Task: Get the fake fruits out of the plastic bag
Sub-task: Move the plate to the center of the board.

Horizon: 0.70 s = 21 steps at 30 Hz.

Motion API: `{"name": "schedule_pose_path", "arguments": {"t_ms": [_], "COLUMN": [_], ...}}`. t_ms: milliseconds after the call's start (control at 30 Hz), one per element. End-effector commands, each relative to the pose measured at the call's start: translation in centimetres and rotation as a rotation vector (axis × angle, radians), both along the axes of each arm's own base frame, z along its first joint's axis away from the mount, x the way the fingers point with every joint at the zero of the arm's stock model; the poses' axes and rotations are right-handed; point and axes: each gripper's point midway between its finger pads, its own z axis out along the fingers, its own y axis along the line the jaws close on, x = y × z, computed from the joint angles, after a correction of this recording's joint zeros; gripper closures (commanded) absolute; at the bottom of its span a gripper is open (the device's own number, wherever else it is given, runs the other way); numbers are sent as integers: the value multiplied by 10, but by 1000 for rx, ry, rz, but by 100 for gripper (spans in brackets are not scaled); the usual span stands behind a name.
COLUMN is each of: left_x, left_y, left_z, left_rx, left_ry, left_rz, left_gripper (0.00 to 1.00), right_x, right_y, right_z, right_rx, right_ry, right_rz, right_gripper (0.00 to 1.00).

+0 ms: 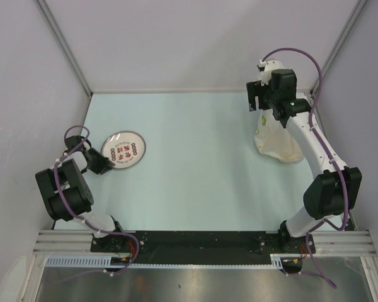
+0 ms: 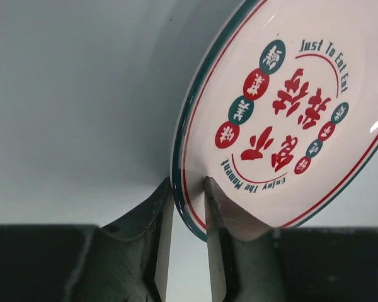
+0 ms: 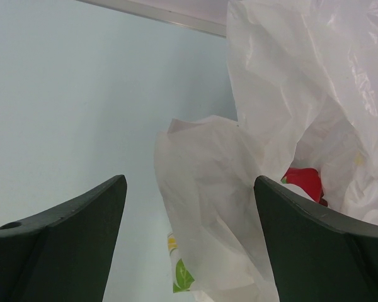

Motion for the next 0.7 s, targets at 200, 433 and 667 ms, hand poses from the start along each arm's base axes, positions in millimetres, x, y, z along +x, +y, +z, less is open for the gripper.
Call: {"name": "schedule_pose_path", "arguments": {"t_ms": [200, 433, 667], "left_x": [-14, -25, -41], "left_y": [-30, -110, -175], "left_z": [-17, -13, -10], "left_rx": [-90, -151, -93], "left_ry": [-12, -7, 20], "left_rz": [-67, -399, -733], "left_gripper": [100, 100, 100], "right_x": [-7, -7, -9], "right_y": [-12, -21, -30], "right_z": [29, 23, 21], "right_rx": [-12, -19, -7], "right_ry": [-72, -59, -44], "right_rz": [-25, -41, -56], "right_gripper": [12, 12, 12]}}
